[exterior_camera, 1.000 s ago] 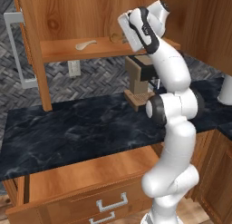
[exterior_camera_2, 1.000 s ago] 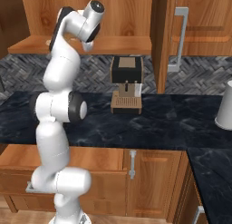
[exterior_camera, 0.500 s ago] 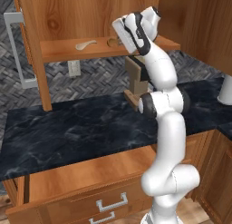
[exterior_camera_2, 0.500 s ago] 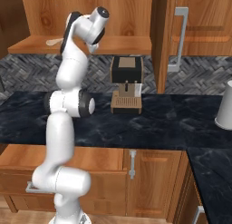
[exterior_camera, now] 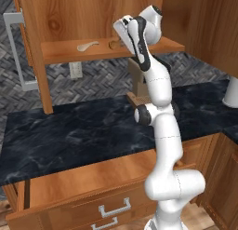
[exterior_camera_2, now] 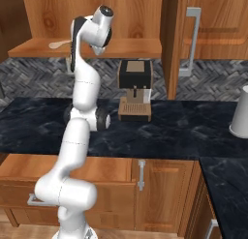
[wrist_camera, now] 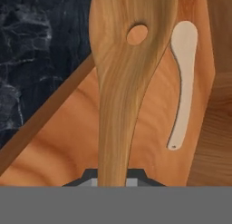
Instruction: Organize the utensils by type. Pick up the wooden spoons from the counter and place them in the open cabinet. Then pick up the metallic utensils from the counter and place them in the open drawer.
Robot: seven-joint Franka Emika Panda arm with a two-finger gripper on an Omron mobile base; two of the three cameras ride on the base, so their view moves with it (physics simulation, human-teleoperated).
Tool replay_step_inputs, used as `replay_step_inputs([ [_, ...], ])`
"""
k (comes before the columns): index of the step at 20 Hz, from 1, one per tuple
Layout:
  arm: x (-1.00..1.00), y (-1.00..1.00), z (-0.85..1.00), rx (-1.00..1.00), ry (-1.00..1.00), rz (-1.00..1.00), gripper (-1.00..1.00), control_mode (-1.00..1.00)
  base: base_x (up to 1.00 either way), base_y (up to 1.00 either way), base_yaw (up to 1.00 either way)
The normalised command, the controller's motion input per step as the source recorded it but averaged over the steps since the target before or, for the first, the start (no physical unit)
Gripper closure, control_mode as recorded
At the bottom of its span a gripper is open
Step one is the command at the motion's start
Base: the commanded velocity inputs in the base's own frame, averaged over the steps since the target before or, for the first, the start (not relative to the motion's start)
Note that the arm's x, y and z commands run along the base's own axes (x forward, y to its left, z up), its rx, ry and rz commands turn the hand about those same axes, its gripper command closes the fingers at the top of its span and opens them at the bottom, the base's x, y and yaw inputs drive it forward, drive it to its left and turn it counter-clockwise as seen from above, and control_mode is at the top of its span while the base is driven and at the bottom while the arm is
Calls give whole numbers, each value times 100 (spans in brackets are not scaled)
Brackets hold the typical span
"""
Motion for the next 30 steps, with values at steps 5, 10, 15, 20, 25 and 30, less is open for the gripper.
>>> replay_step_inputs([
  [5,53,19,0,-9,0,0,100,-100,0,0,0],
  [10,57,22,0,-5,0,0,-100,-100,0,0,0],
  [15,45,5,0,0,0,0,-100,-100,0,0,0],
  [20,20,0,3,0,0,3,-100,-100,0,0,0],
  [25,0,-5,1,0,-1,6,-100,-100,0,0,0],
  [30,14,-9,0,2,2,0,-100,-100,0,0,0],
])
